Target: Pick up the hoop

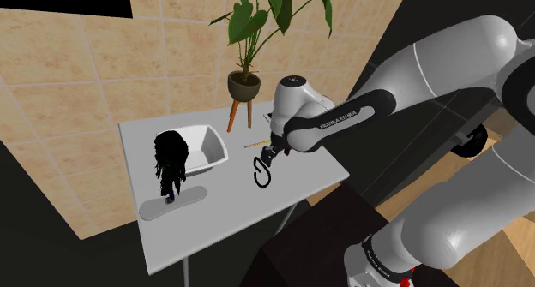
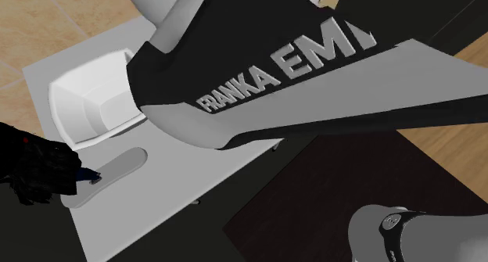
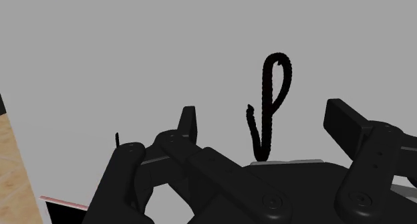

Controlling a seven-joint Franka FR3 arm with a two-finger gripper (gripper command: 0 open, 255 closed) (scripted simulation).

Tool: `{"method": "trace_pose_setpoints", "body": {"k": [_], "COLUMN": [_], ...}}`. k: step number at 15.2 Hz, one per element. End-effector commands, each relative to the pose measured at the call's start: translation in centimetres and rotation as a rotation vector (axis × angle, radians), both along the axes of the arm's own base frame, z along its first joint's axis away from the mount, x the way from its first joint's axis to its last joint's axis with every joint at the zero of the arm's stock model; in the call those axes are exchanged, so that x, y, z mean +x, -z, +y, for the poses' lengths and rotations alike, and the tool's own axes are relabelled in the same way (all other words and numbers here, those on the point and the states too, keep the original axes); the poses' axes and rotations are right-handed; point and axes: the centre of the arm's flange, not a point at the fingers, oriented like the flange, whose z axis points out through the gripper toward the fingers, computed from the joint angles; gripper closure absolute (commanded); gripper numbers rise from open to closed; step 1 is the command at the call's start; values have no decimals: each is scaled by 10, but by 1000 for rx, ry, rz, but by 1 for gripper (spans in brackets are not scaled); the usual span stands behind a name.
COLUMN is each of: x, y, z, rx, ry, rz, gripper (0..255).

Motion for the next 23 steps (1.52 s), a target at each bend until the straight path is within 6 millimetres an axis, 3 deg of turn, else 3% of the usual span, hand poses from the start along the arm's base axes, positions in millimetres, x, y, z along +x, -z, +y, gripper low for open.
{"method": "trace_pose_setpoints", "body": {"k": [1, 3, 10, 13, 14, 23], "x": [13, 26, 26, 26, 25, 26], "y": [21, 42, 79, 82, 82, 82], "z": [6, 12, 12, 12, 12, 12], "rx": [-5, -11, -11, -11, -11, -11], "ry": [4, 7, 7, 7, 7, 7], "rz": [-11, -21, -21, -21, -21, -21], "gripper": [0, 0, 0, 0, 255, 255]}}
